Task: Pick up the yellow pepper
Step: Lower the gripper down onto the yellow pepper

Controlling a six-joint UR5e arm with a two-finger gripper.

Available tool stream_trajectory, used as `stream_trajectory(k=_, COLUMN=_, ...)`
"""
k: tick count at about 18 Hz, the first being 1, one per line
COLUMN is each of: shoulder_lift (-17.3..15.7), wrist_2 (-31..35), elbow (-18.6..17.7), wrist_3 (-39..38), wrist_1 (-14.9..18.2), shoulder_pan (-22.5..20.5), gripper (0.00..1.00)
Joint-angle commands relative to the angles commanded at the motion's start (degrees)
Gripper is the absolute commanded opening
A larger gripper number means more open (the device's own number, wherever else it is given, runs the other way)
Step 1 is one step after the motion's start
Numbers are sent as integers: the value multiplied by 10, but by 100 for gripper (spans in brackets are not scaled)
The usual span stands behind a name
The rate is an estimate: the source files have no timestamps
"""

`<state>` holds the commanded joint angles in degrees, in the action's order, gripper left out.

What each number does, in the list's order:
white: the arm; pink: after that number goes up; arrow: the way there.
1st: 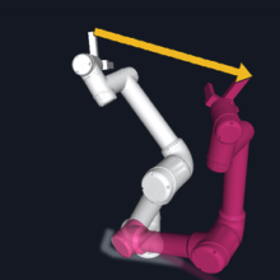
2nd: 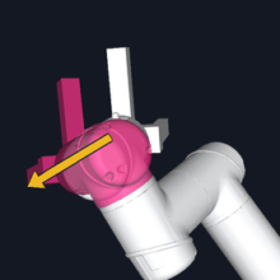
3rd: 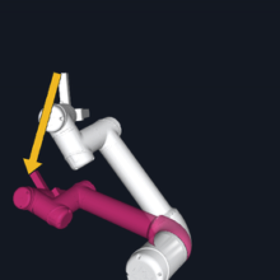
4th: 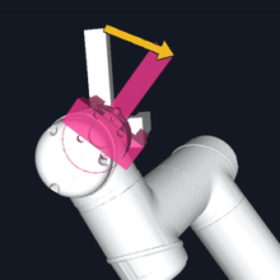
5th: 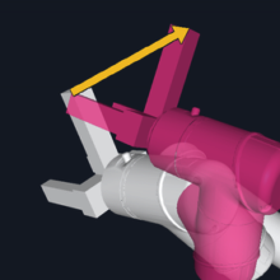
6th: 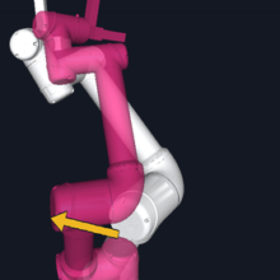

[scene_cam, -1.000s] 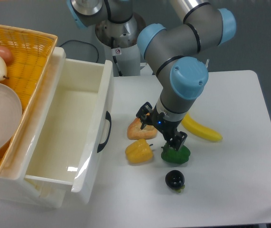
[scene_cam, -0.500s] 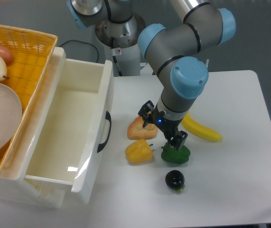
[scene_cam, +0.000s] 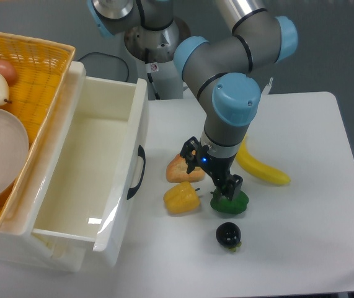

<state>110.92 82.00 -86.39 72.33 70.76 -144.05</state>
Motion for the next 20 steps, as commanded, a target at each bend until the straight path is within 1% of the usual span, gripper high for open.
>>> stream_trajectory(k=3, shoulder_lift=-1, wrist_2=-4, elbow=-17, wrist_3=0, wrist_1=-15, shoulder_pan=1, gripper=100)
stream_trajectory(k=5, shoulder_lift=0, wrist_2=1, elbow=-30, wrist_3=-5, wrist_1=-38, shoulder_pan=8, gripper=100)
stream_trajectory(k=6, shoulder_lift=2, wrist_2=2, elbow=-31, wrist_3=-3, wrist_1=-42, shoulder_pan=13, gripper=100)
stream_trajectory(k=8, shoulder_lift=4, wrist_2=3, elbow=-32, wrist_3=3, wrist_1=-44, shoulder_pan=15, gripper=100)
stream_trajectory(k=9, shoulder_lift=4, wrist_2=9, elbow=-34, wrist_3=20, wrist_1=-44, shoulder_pan=16, gripper=100)
stream_trajectory(k=11, shoulder_lift=8, wrist_2=60, elbow=-35, wrist_3=85, wrist_1=-43, shoulder_pan=25, gripper=100)
stream_trajectory(k=12, shoulder_lift=10, wrist_2=69, elbow=-37, wrist_3=114, wrist_1=-40, shoulder_pan=25, gripper=100)
stream_trajectory(k=14, shoulder_lift=18, wrist_2=70, elbow=-37, wrist_3=148, wrist_1=-42, shoulder_pan=25, gripper=100)
stream_trajectory(k=16, shoulder_lift=28, wrist_2=70, elbow=-40, wrist_3=164, wrist_1=-42, shoulder_pan=27, gripper=100)
stream_trajectory(k=20, shoulder_lift=47, wrist_2=69, elbow=-53, wrist_3=163, wrist_1=-47, shoulder_pan=40, gripper=100)
